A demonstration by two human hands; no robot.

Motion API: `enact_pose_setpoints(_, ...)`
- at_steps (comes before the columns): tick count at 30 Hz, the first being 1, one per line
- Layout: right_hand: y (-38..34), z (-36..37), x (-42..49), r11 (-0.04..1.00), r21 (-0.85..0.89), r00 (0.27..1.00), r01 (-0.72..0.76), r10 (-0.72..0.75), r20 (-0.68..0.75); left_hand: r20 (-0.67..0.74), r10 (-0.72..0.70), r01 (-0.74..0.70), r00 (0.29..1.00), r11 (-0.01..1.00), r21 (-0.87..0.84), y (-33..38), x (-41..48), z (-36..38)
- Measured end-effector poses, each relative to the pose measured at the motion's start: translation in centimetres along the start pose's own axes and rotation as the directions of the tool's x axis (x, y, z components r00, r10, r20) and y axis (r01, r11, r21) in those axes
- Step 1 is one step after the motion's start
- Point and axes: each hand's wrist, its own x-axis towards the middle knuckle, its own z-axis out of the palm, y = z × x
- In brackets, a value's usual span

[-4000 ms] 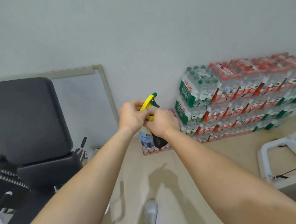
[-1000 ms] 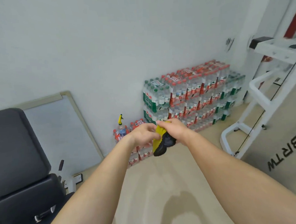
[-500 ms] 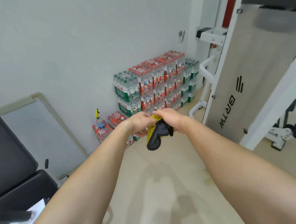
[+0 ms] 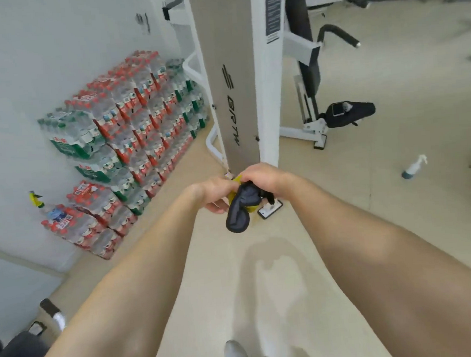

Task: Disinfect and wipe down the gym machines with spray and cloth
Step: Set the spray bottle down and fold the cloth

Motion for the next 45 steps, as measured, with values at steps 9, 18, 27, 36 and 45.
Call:
enact_pose_setpoints(9,20.2,-15.3,-15.4,0.940,0.291,0.913,-0.180,0.270,-0.306,0.348,0.117,-0.209,0.930,0.948,0.239,14.8,1.5,24.4)
enact_pose_setpoints(18,35.7,-23.5,-31.9,0.835,0.545,0.725,-0.078,0.422,-0.543,0.637,0.225,-0.543,0.737,0.758,0.360,26.2,-1.4,44.1)
enact_pose_setpoints(27,45.7,-21.4,-46.1,0.607,0.785,0.344,0.120,0.717,-0.607,0.886,0.167,-0.794,0.434,0.535,0.288,30.5,-6.7,61.0)
enact_pose_setpoints(36,51.2,-14.3,-56.9,0.368,0.828,0.062,0.422,0.900,-0.432,0.965,0.121,-0.866,0.231,0.477,0.147,29.9,-15.7,73.7)
enact_pose_setpoints(45,63.0,-13.3,-69.5,0.339,0.756,-0.087,0.559,0.931,-0.354,0.974,0.167,-0.892,0.154,0.448,0.064,30.4,-26.7,90.9)
